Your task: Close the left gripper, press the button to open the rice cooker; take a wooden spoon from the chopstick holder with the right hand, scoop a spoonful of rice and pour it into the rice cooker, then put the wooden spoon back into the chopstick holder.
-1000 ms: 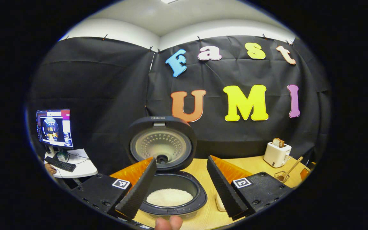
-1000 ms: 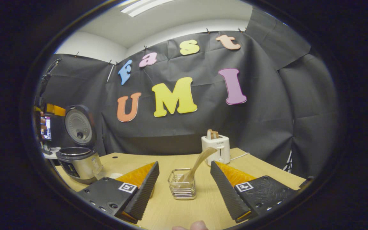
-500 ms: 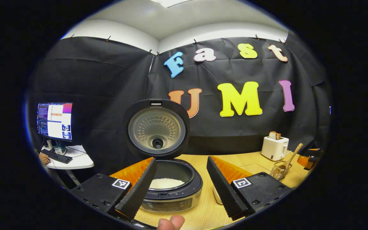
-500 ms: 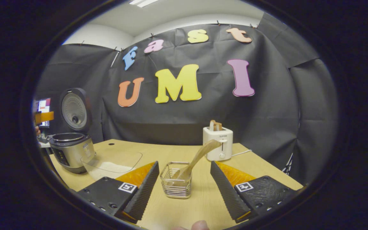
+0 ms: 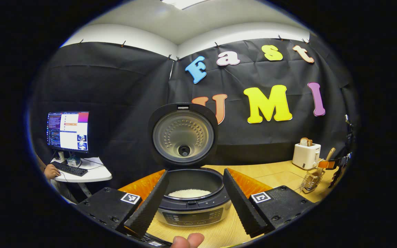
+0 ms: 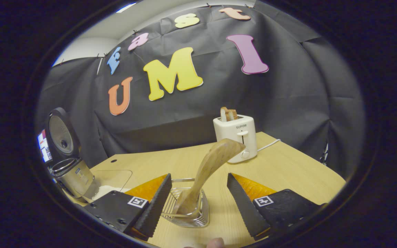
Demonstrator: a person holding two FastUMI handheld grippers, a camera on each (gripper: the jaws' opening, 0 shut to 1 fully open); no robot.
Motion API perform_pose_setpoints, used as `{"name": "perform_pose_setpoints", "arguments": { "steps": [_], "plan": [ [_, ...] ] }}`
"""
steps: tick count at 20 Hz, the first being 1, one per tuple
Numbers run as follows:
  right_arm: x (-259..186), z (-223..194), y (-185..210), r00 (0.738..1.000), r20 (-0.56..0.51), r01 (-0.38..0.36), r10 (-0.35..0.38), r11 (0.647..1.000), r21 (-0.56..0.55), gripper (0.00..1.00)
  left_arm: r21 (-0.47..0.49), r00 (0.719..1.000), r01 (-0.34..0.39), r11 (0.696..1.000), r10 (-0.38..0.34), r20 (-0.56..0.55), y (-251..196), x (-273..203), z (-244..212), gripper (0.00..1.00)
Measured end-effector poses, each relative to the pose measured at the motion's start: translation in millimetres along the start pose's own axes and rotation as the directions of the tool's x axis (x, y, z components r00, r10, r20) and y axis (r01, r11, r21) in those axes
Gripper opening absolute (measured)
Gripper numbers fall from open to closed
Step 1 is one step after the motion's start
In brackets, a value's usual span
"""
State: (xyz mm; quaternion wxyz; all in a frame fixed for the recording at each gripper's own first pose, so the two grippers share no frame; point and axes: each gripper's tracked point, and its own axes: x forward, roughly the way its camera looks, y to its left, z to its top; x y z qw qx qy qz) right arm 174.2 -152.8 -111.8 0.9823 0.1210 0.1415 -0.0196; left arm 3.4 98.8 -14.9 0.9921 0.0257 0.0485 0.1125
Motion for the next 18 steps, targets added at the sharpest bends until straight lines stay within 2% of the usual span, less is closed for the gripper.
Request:
{"name": "perform_pose_setpoints", "arguments": {
  "steps": [1,2,4,5,6,7,11,14,15,18],
  "plan": [
    [6.0,0.7,1.2,1.0,-0.004,-0.005,0.005,1.0,0.024,0.92,0.002,1.0,-0.002,1.0,0.002,-0.003,0.1,0.0,-2.1,1.0],
    [10.1,0.8,0.9,1.0,-0.009,-0.001,0.001,0.999,0.047,0.88,0.005,1.0,-0.004,1.0,0.004,-0.006,0.9,0.7,-3.4,1.0],
    [13.8,1.7,0.9,1.0,-0.012,-0.001,0.002,0.998,0.063,0.65,0.015,1.0,-0.007,1.0,0.008,-0.005,2.2,1.3,-3.4,1.0],
    [13.7,3.2,1.9,1.0,-0.009,-0.011,0.011,0.998,0.064,0.71,0.02,1.0,-0.009,1.0,0.009,-0.001,2.4,1.7,-4.1,1.0],
    [12.7,6.7,0.6,1.0,-0.002,0.001,-0.001,0.998,0.062,0.65,0.022,1.0,-0.011,1.0,0.011,0.003,1.5,2.5,-4.5,1.0],
    [12.9,11.5,-3.0,1.0,0.008,0.014,-0.015,0.998,0.057,0.37,0.021,1.0,-0.014,1.0,0.014,0.004,0.8,2.6,-6.1,1.0],
    [7.1,16.5,5.1,1.0,0.013,-0.011,0.01,0.995,0.095,0.12,-0.006,1.0,-0.004,1.0,0.004,-0.001,-4.4,3.2,-12.3,1.0],
    [4.8,18.0,8.5,1.0,0.012,-0.014,0.013,0.996,0.086,0.11,-0.012,1.0,-0.007,1.0,0.007,-0.012,-2.0,3.2,-18.1,1.0],
    [4.4,20.4,10.7,1.0,0.012,-0.011,0.01,0.997,0.082,0.0,-0.015,1.0,-0.006,1.0,0.006,-0.013,-2.4,3.5,-19.3,1.0],
    [1.6,23.8,18.1,1.0,0.022,-0.014,0.013,0.999,0.036,0.0,-0.03,1.0,0.001,1.0,-0.001,-0.009,-2.9,1.9,-19.9,1.0]
  ]
}}
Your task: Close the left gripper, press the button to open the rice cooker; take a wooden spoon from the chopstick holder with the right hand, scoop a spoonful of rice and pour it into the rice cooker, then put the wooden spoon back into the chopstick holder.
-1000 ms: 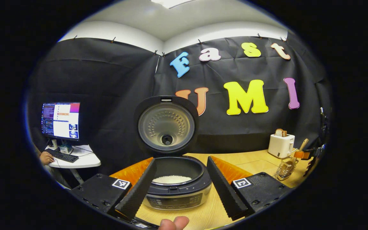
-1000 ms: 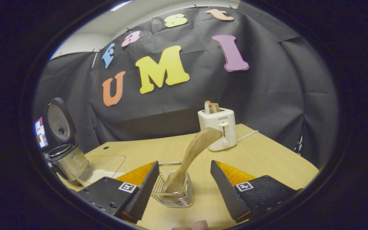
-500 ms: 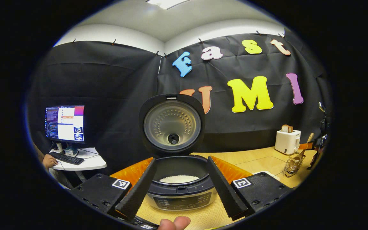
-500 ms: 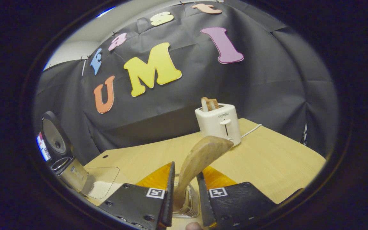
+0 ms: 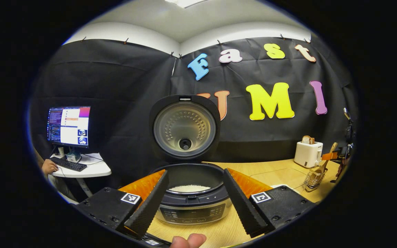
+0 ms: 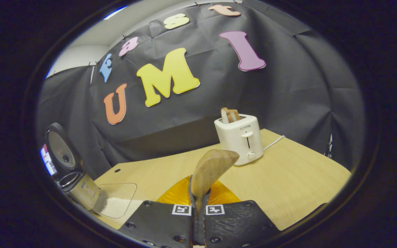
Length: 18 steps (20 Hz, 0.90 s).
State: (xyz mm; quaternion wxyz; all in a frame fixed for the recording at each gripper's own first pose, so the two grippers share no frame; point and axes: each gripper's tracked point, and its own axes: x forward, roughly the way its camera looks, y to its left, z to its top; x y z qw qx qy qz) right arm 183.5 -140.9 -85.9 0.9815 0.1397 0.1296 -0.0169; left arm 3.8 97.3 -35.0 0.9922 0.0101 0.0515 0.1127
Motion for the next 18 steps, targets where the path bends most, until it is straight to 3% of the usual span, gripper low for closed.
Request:
{"name": "perform_pose_setpoints", "arguments": {
  "steps": [7,12,15,18],
  "plan": [
    [-26.2,60.2,36.3,0.992,0.128,-0.003,0.015,0.995,-0.095,0.0,-0.017,0.999,0.033,0.999,-0.033,0.018,-1.0,5.7,1.1,1.0],
    [-45.1,80.2,128.2,0.974,0.156,-0.135,0.162,0.976,-0.171,0.0,-0.028,0.998,0.068,0.997,-0.068,0.013,1.2,10.2,4.9,1.0],
    [-36.8,63.6,182.6,0.964,0.095,-0.225,0.248,0.953,-0.202,0.0,-0.033,0.998,0.062,0.998,-0.061,0.018,10.7,8.8,9.5,1.0],
    [-15.7,19.0,204.4,0.968,-0.016,-0.246,0.25,0.939,-0.242,0.0,-0.033,0.998,0.062,0.998,-0.062,0.008,18.8,5.3,10.8,1.0]
  ]
}}
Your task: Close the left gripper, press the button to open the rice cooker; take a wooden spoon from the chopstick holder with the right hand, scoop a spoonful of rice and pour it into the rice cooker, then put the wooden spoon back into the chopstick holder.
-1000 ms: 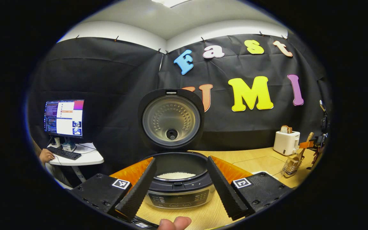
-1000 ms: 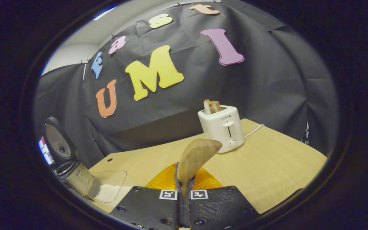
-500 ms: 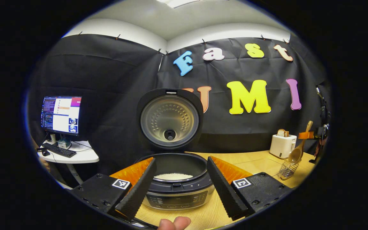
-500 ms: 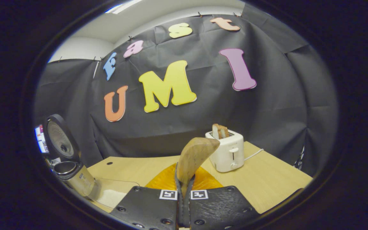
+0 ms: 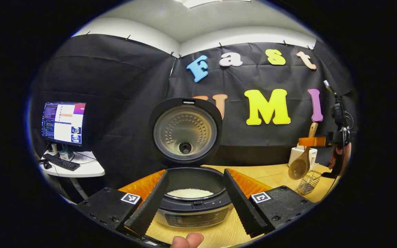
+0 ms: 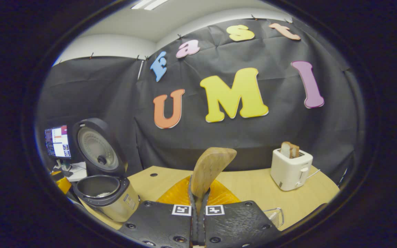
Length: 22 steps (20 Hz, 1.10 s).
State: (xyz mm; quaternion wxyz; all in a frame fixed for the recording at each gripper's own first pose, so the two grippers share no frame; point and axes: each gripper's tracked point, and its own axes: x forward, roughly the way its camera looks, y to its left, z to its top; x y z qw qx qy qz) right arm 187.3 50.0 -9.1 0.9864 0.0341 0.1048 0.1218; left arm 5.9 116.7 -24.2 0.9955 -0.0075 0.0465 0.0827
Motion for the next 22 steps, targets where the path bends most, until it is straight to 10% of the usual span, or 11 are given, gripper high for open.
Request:
{"name": "perform_pose_setpoints", "arguments": {
  "steps": [10,22],
  "plan": [
    [19.1,-74.8,15.5,0.98,-0.006,0.184,-0.198,0.92,-0.346,0.0,-0.055,0.997,-0.065,0.996,0.063,-0.037,43.4,-6.6,4.0,1.0],
    [32.8,-94.5,108.6,0.991,-0.133,-0.017,0.024,0.999,0.051,0.0,-0.114,0.997,-0.065,0.991,0.061,-0.039,51.6,-11.1,8.7,1.0]
  ]
}}
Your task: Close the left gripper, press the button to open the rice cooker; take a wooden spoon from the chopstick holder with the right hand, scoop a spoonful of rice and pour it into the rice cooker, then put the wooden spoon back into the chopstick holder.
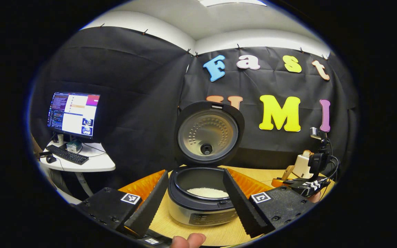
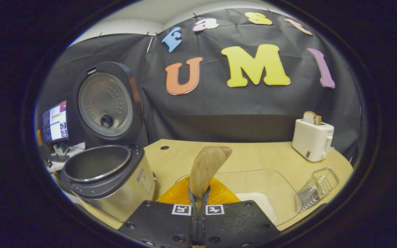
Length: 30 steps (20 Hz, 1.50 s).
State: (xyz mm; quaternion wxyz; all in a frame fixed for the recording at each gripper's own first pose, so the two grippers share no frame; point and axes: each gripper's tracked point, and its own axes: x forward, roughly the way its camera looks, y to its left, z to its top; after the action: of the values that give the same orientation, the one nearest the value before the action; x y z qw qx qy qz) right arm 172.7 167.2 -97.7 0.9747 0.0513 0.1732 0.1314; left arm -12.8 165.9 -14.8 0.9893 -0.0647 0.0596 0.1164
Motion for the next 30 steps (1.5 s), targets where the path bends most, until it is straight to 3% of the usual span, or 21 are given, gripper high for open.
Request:
{"name": "perform_pose_setpoints", "arguments": {
  "steps": [3,4,6,12,17,21,24,27,28,29,30],
  "plan": [
    [1.0,3.9,1.3,0.999,-0.027,-0.033,0.037,0.989,0.142,0.0,-0.026,1.0,-0.006,1.0,0.006,-0.01,4.1,0.1,-0.7,1.0],
    [1.5,4.4,0.4,0.998,-0.038,-0.045,0.054,0.976,0.215,0.0,-0.033,1.0,-0.008,0.999,0.008,-0.012,4.4,0.2,-1.0,0.94],
    [2.6,13.1,-8.2,0.997,-0.035,-0.048,0.063,0.945,0.325,0.0,-0.046,1.0,0.002,0.999,-0.003,-0.022,-0.2,0.3,-3.4,1.0],
    [-13.3,40.2,-52.4,0.995,0.059,-0.103,0.085,0.806,0.583,0.0,-0.027,0.999,0.035,0.999,-0.036,-0.012,-16.7,-3.1,-2.0,1.0],
    [-25.3,33.5,-93.4,0.994,0.086,-0.11,0.07,0.719,0.686,0.0,-0.022,0.999,0.033,0.999,-0.033,-0.001,-21.8,-3.1,-1.4,1.0],
    [-39.7,46.9,-114.1,0.992,0.115,-0.116,0.048,0.696,0.709,0.0,0.001,0.999,0.035,0.999,-0.035,-0.003,-22.2,-2.2,-2.7,1.0],
    [-48.1,68.6,-113.5,0.989,0.145,-0.128,0.036,0.704,0.699,0.0,0.015,0.998,0.056,0.998,-0.056,0.006,-25.5,-3.1,-0.6,1.0],
    [-47.9,99.5,-92.5,0.98,0.191,-0.178,0.06,0.699,0.693,0.0,0.053,0.998,0.049,0.997,-0.05,0.027,-18.8,-4.9,3.8,1.0],
    [-49.6,109.6,-78.7,0.976,0.204,-0.2,0.079,0.702,0.684,0.0,0.067,0.998,0.047,0.997,-0.049,0.028,-16.3,-5.6,4.3,0.94],
    [-50.0,120.6,-63.6,0.971,0.219,-0.222,0.098,0.71,0.669,0.0,0.076,0.998,0.05,0.996,-0.052,0.03,-15.4,-5.3,4.5,1.0],
    [-49.6,131.2,-46.5,0.964,0.236,-0.249,0.12,0.716,0.653,0.0,0.078,0.998,0.058,0.995,-0.06,0.026,-15.6,-4.9,3.3,1.0]
  ]
}}
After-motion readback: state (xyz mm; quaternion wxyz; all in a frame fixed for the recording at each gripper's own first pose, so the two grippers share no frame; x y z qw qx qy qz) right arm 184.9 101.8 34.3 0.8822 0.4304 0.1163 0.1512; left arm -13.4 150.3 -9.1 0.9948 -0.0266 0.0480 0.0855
